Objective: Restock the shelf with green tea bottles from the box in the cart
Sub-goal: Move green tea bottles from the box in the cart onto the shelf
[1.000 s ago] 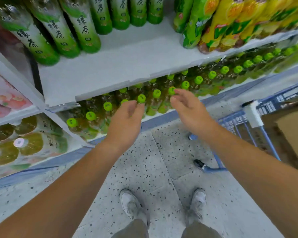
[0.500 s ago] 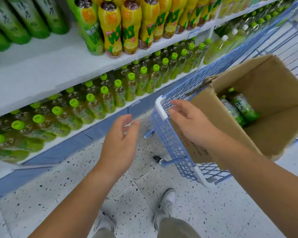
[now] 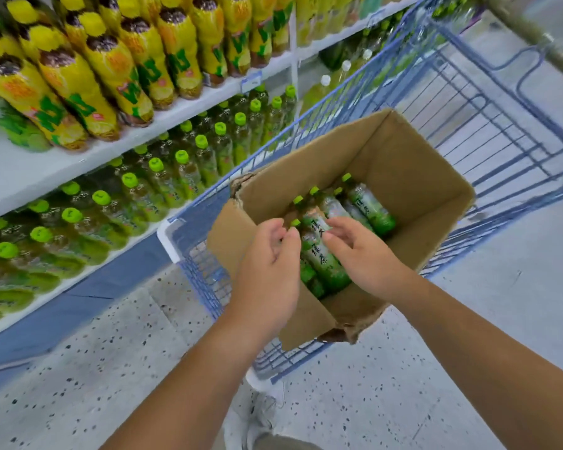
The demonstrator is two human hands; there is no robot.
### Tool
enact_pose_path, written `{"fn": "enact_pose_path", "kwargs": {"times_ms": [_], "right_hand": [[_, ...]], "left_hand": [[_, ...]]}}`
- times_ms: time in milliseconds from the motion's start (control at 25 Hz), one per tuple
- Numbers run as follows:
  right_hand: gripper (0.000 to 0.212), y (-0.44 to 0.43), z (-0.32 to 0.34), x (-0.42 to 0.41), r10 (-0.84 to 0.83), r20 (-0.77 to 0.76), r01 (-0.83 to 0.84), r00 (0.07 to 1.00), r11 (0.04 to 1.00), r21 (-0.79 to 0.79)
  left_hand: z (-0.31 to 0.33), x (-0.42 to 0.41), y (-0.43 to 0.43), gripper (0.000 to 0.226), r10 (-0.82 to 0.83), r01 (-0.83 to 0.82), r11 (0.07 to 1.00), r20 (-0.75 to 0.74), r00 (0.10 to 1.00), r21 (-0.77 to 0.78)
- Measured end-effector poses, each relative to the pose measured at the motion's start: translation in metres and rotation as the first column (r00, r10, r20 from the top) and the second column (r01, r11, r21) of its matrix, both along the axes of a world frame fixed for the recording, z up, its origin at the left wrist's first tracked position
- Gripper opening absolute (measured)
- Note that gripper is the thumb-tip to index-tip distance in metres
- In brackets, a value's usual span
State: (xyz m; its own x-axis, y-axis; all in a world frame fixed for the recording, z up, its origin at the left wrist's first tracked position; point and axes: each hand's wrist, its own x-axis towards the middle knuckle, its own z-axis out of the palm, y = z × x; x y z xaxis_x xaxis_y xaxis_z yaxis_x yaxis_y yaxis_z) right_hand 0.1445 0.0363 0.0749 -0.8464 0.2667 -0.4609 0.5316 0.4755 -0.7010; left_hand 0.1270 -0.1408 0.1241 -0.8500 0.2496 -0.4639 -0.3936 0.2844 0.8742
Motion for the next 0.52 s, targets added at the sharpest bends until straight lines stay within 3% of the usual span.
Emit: {"fn": "enact_pose_path", "kwargs": {"times_ms": [240,520], "right_hand": [[0.053,0.054,-0.026,0.004,-0.073,0.173,0.067,0.982,0.997,0.040],[0.059,0.112,-0.080,-0.041,0.009,0.333,-0.047,0.943,0.993,0.106]], "left_hand": [[-0.032,-0.022,0.063,0.051,-0.159,0.175,0.978,0.135,0.978,-0.112],[-0.104,-0.064,0.133,0.041,-0.128,0.258,0.897,0.348,0.929,-0.360]]}}
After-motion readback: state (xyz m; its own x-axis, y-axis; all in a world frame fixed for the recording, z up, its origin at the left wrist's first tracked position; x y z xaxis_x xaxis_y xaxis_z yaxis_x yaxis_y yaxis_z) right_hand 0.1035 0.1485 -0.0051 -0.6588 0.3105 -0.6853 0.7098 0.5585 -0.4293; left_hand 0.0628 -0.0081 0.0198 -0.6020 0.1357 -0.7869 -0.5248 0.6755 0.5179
